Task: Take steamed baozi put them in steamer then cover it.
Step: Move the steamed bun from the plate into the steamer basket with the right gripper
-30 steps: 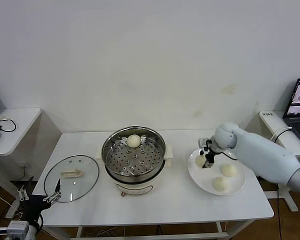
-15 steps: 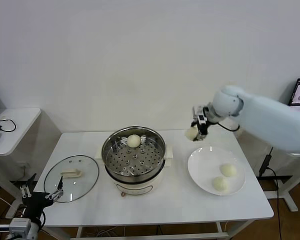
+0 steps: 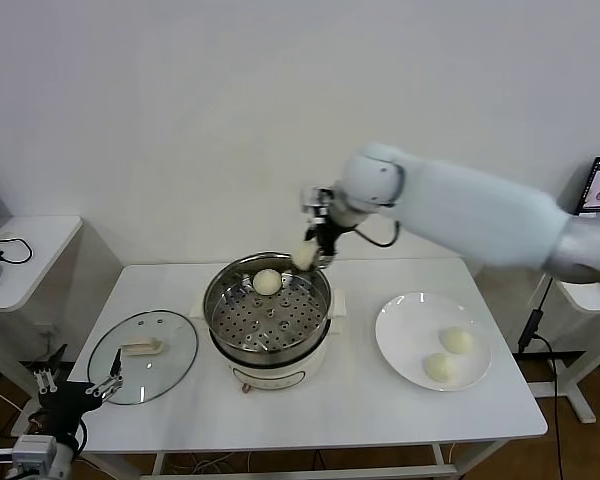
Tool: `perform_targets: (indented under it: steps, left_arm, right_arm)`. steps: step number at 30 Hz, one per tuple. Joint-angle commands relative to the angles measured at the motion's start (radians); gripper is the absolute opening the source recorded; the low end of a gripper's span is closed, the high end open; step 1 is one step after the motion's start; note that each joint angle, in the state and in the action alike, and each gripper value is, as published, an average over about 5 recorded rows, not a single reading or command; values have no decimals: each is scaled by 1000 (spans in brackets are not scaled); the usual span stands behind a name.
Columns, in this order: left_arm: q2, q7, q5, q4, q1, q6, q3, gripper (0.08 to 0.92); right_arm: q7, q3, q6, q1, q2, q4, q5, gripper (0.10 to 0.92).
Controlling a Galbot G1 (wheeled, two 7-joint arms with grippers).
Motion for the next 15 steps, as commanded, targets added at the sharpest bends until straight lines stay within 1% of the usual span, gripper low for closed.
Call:
perform_targets:
  steps: [1, 11, 15]
  left_arm:
    - [-4, 0, -1, -4, 0, 1, -8, 823]
    - [-15, 0, 0, -12, -2, 0, -4, 823]
    - [-17, 0, 1, -13, 2, 0, 0, 823]
  right_arm:
    - [46, -14, -58, -68, 274, -136, 73, 644]
    - [69, 0, -78, -161, 335, -239, 61, 645]
    - [70, 17, -82, -191, 361, -280, 35, 645]
